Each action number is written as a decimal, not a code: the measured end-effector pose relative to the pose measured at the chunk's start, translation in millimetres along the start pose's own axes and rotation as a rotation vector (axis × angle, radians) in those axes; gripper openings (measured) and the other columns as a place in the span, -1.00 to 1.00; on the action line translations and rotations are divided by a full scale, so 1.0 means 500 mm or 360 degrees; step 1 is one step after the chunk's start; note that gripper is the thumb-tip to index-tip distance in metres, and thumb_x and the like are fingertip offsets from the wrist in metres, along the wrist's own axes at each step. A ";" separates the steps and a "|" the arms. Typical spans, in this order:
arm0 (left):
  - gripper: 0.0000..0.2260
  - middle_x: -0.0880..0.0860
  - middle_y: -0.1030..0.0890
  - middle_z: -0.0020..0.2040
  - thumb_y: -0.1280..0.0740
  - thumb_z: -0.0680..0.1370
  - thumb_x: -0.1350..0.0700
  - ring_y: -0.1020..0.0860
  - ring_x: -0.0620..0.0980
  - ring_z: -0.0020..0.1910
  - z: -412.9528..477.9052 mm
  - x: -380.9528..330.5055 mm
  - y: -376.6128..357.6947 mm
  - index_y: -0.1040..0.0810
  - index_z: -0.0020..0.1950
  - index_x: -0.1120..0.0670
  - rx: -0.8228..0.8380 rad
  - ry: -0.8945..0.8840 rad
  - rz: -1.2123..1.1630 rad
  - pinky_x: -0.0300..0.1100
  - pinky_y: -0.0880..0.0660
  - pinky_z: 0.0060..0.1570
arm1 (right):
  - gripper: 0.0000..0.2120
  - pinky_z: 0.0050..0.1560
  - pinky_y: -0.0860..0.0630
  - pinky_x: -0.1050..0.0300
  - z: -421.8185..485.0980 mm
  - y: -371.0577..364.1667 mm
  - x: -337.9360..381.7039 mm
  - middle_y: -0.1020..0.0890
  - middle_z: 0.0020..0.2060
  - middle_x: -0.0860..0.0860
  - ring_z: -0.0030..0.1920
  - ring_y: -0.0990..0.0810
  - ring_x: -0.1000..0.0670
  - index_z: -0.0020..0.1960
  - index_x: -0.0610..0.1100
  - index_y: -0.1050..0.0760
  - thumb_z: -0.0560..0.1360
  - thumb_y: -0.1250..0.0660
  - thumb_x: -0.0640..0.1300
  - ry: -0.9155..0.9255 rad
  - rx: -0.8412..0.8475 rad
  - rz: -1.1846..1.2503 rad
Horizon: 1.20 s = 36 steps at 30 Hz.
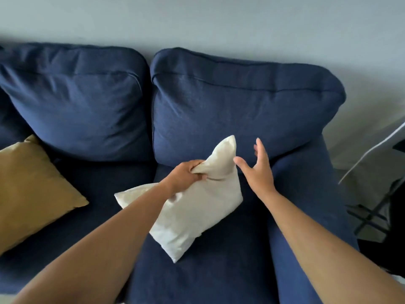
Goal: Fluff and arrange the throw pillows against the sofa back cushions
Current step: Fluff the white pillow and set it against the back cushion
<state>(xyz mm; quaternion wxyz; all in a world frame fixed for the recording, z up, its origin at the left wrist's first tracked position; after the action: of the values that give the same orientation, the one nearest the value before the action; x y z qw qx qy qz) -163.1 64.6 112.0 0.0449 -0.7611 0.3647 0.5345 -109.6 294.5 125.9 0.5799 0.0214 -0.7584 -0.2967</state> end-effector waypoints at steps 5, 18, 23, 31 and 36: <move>-0.65 -0.07 -0.66 0.21 -0.40 0.56 0.26 -0.59 -0.08 0.24 0.006 -0.065 -0.004 -0.62 0.31 -0.01 0.0177 -0.0175 0.0190 -0.18 -0.44 0.30 | -0.12 0.35 -0.38 0.16 0.040 -0.009 0.052 -0.49 0.38 0.14 0.34 -0.49 0.12 0.54 0.13 -0.25 0.32 -0.56 0.17 -0.0234 0.0595 0.0271; -0.28 0.00 -0.31 0.50 -0.43 0.43 -0.32 -0.22 0.10 0.50 0.039 0.036 0.181 -0.26 0.54 -0.27 -0.0923 0.0205 0.0781 0.13 -0.11 0.43 | -0.93 0.08 -0.57 0.05 0.040 -0.044 -0.034 -0.73 -0.11 0.01 0.00 -0.68 -0.04 -0.05 -0.03 -0.69 0.52 -0.43 -0.14 -0.0230 0.0722 -0.0183; -0.11 0.08 -0.08 0.65 -0.46 0.49 -0.19 -0.14 0.14 0.60 0.064 0.133 0.247 0.05 0.65 -0.19 -0.1061 0.0620 -0.0165 0.20 -0.16 0.51 | -0.90 0.10 -0.57 -0.03 0.060 -0.031 -0.056 -0.73 -0.11 -0.03 0.01 -0.68 -0.09 -0.03 -0.06 -0.70 0.53 -0.40 -0.14 -0.0156 0.0708 -0.0219; -0.89 0.01 -0.70 0.06 -0.38 0.58 0.04 -0.64 0.08 0.14 0.097 0.151 0.209 -0.67 0.05 -0.08 -0.1177 0.0399 -0.0684 0.03 -0.57 0.21 | -0.57 0.04 -0.38 0.50 0.073 0.011 -0.077 -0.72 0.07 -0.01 0.15 -0.64 0.03 0.42 0.11 -0.46 0.62 -0.17 -0.21 0.0010 0.0155 -0.0363; -0.85 -0.08 -0.73 0.05 -0.43 0.54 0.09 -0.65 -0.06 0.14 0.128 0.104 0.238 -0.73 -0.07 -0.17 -0.1181 0.0141 -0.0742 -0.07 -0.54 0.27 | -0.63 0.18 -0.45 0.32 0.141 0.061 -0.046 -0.71 0.09 0.06 0.13 -0.62 0.16 0.26 0.03 -0.61 0.60 -0.18 -0.27 0.0100 0.0011 -0.0305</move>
<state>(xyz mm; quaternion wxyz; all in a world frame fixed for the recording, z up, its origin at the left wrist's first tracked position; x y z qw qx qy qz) -276.2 -19.3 79.2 -0.1278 -0.8097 -0.0318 0.5718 -155.6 358.5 109.8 0.5723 0.1053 -0.7353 -0.3474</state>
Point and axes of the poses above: each hand's wrist, its own z-axis towards the middle knuckle, its own y-axis out of the back of the hand, x = y × z, the point moved 7 cm from there along z, towards the middle knuckle
